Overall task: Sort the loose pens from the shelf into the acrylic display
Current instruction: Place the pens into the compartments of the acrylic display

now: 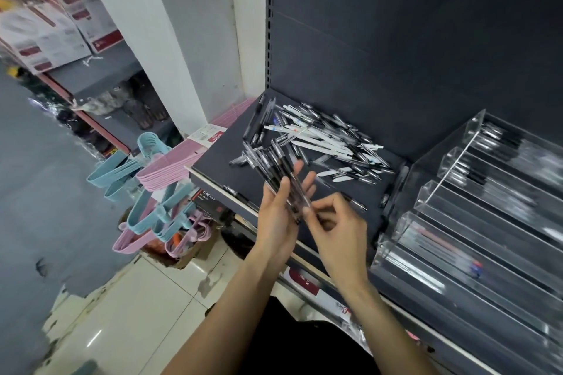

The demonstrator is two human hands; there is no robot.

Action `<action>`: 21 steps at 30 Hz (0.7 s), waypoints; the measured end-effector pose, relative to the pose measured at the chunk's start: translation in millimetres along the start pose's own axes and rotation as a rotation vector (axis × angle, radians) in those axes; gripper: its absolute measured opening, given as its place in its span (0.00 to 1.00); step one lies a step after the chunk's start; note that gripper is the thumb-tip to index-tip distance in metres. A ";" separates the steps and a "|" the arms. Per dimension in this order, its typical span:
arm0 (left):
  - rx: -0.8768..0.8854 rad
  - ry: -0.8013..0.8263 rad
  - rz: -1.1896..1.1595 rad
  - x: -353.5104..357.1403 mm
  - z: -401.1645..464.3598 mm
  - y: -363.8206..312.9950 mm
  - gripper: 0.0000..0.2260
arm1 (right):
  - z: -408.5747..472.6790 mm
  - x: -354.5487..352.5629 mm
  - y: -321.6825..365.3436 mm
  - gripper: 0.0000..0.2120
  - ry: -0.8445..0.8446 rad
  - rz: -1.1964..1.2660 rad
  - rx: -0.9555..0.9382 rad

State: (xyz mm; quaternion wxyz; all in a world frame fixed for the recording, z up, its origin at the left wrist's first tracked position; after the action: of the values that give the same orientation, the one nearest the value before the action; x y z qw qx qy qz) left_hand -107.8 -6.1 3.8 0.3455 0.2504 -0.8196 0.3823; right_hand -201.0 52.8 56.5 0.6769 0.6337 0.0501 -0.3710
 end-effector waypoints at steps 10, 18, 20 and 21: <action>-0.041 0.040 0.238 -6.9 -4.4 9.6 0.06 | 27.6 -14.3 -0.4 0.06 0.204 -0.013 0.069; -0.139 0.148 0.337 -9.6 -18.0 12.1 0.08 | 103.6 56.7 21.2 0.10 0.650 0.044 0.081; -0.148 0.160 0.339 -11.2 -20.5 11.5 0.08 | 101.9 68.8 22.3 0.07 0.762 0.102 0.137; -0.147 0.161 0.346 -11.9 -21.7 10.6 0.08 | 103.8 70.0 24.4 0.06 0.767 0.120 0.138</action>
State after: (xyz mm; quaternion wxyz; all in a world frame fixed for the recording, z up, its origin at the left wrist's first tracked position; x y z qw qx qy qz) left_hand -99.3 19.1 0.1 0.3564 0.0486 -0.8458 0.3941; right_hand -178.5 -72.8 58.8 0.5853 0.7722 0.2372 -0.0698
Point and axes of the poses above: each hand's wrist, its own z-axis towards the middle knuckle, its own x-axis out of the palm, y = z × x, the point moved 10 cm from there along z, towards the middle knuckle, and after that the axes turned 5 degrees about -x, right-handed, at the moved point
